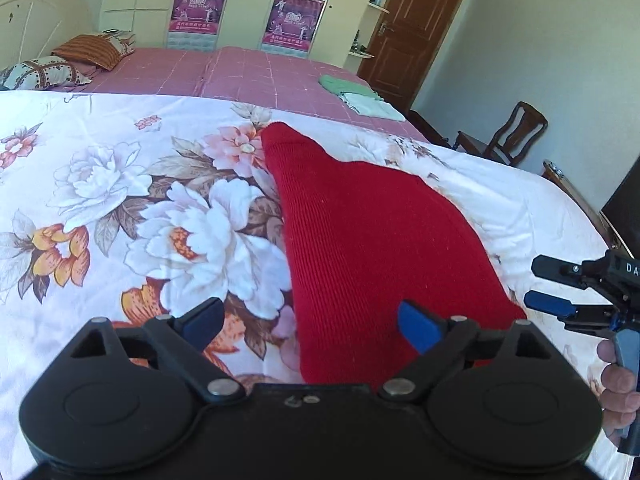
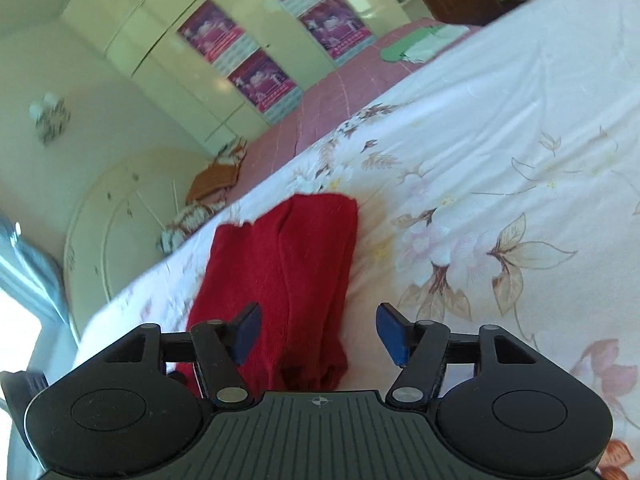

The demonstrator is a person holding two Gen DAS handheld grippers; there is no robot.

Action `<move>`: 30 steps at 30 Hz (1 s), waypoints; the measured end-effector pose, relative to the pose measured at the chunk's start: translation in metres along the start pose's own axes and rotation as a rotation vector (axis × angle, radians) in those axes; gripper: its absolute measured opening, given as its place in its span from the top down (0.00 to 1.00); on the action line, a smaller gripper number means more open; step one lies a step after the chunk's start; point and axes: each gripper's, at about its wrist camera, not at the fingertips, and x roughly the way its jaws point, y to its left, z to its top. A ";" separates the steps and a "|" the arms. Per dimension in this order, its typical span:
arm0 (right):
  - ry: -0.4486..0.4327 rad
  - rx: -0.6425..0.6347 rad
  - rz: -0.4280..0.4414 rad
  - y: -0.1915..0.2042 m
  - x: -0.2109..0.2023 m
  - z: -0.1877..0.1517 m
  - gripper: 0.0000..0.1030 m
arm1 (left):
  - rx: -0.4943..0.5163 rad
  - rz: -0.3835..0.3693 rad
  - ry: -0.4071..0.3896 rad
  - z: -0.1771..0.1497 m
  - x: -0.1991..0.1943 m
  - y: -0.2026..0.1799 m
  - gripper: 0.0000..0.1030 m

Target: Fold small clothes

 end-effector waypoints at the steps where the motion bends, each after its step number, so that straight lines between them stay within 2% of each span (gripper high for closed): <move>1: -0.004 0.026 0.007 -0.004 0.003 0.005 0.33 | 0.002 0.004 -0.003 0.002 0.001 -0.001 0.09; 5: 0.029 0.046 0.047 -0.011 0.012 0.017 0.33 | -0.018 -0.007 -0.005 0.010 0.005 -0.001 0.09; 8: 0.079 0.029 0.064 -0.014 0.019 0.017 0.33 | -0.052 -0.055 0.009 0.015 0.011 0.007 0.11; 10: 0.116 0.038 0.086 -0.017 0.026 0.016 0.33 | -0.110 -0.095 0.029 0.017 0.016 0.017 0.18; 11: 0.125 0.042 0.088 -0.019 0.028 0.016 0.33 | -0.138 -0.124 0.043 0.018 0.019 0.023 0.28; 12: 0.133 0.055 0.090 -0.022 0.030 0.015 0.33 | -0.160 -0.150 0.057 0.019 0.022 0.028 0.31; 14: 0.155 0.115 0.091 -0.034 0.035 0.016 0.33 | -0.198 -0.176 0.090 0.019 0.030 0.035 0.29; 18: 0.181 0.159 0.166 -0.047 0.035 0.019 0.33 | -0.292 -0.265 0.141 0.015 0.046 0.047 0.30; 21: 0.248 0.126 0.215 -0.042 0.045 0.020 0.33 | -0.284 -0.280 0.152 0.015 0.054 0.046 0.30; 24: 0.277 0.062 0.204 -0.031 0.055 0.021 0.33 | -0.279 -0.277 0.166 0.021 0.060 0.043 0.30; 27: 0.303 0.058 0.226 -0.026 0.067 0.022 0.33 | -0.266 -0.272 0.185 0.028 0.068 0.037 0.31; 29: 0.316 0.050 0.241 -0.022 0.074 0.022 0.33 | -0.241 -0.265 0.198 0.034 0.074 0.031 0.33; 30: 0.323 0.045 0.247 -0.020 0.078 0.021 0.33 | -0.234 -0.257 0.201 0.036 0.076 0.028 0.38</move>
